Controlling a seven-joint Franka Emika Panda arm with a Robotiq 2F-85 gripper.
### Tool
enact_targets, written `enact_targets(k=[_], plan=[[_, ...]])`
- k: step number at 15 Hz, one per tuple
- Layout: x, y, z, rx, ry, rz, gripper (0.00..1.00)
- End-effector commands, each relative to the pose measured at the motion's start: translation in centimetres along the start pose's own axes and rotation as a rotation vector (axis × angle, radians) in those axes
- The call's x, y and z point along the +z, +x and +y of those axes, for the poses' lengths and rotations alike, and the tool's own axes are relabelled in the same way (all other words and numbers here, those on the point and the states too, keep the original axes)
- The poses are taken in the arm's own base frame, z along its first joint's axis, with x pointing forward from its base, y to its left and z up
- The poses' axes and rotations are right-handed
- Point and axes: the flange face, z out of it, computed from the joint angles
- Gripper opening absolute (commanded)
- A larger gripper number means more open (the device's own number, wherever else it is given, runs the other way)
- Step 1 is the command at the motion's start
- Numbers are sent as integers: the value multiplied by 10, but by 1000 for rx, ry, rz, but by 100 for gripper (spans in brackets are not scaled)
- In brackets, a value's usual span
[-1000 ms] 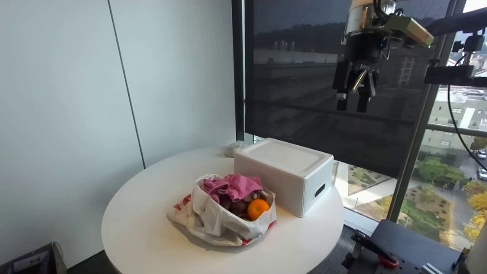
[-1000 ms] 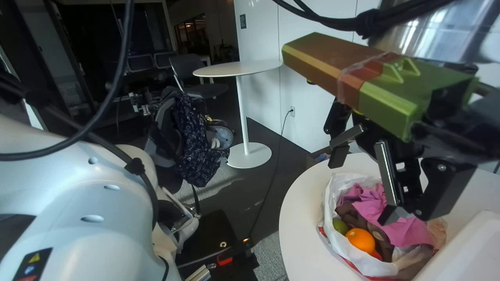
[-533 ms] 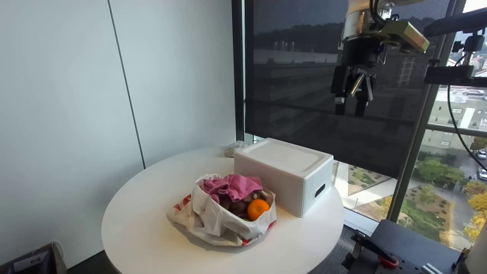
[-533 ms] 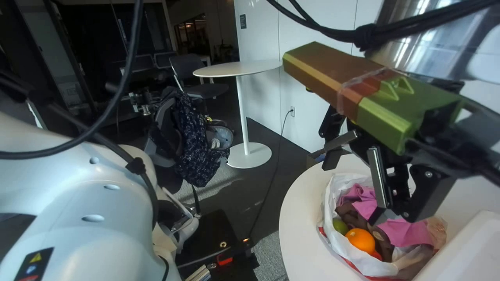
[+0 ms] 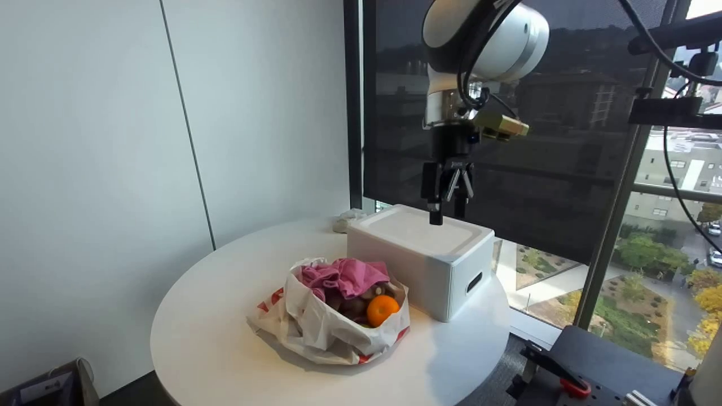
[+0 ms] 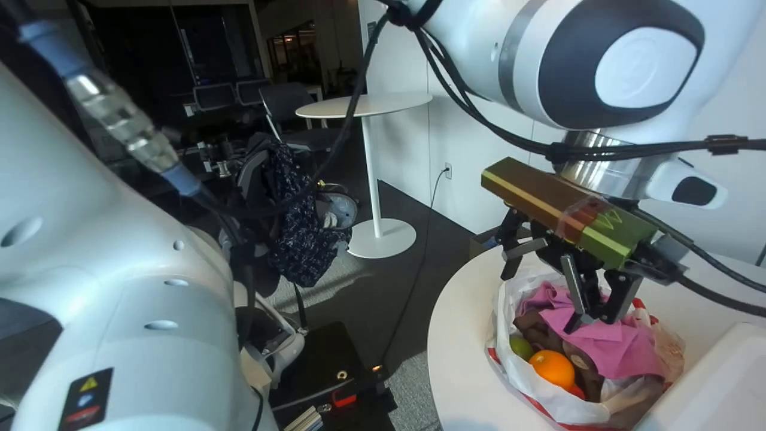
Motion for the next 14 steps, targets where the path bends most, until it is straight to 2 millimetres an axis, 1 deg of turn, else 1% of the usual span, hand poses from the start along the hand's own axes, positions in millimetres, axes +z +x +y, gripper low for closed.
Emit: enact_targets(k=[1, 2, 5, 7, 10, 14], plan=[[37, 75, -14, -103, -73, 3, 100], [48, 94, -19, -129, -85, 5, 100], [75, 136, -32, -183, -116, 7, 100], [87, 163, -39, -188, -105, 42, 100], [93, 193, -50, -157, -39, 112, 100], [110, 224, -57, -151, -25, 175, 100]])
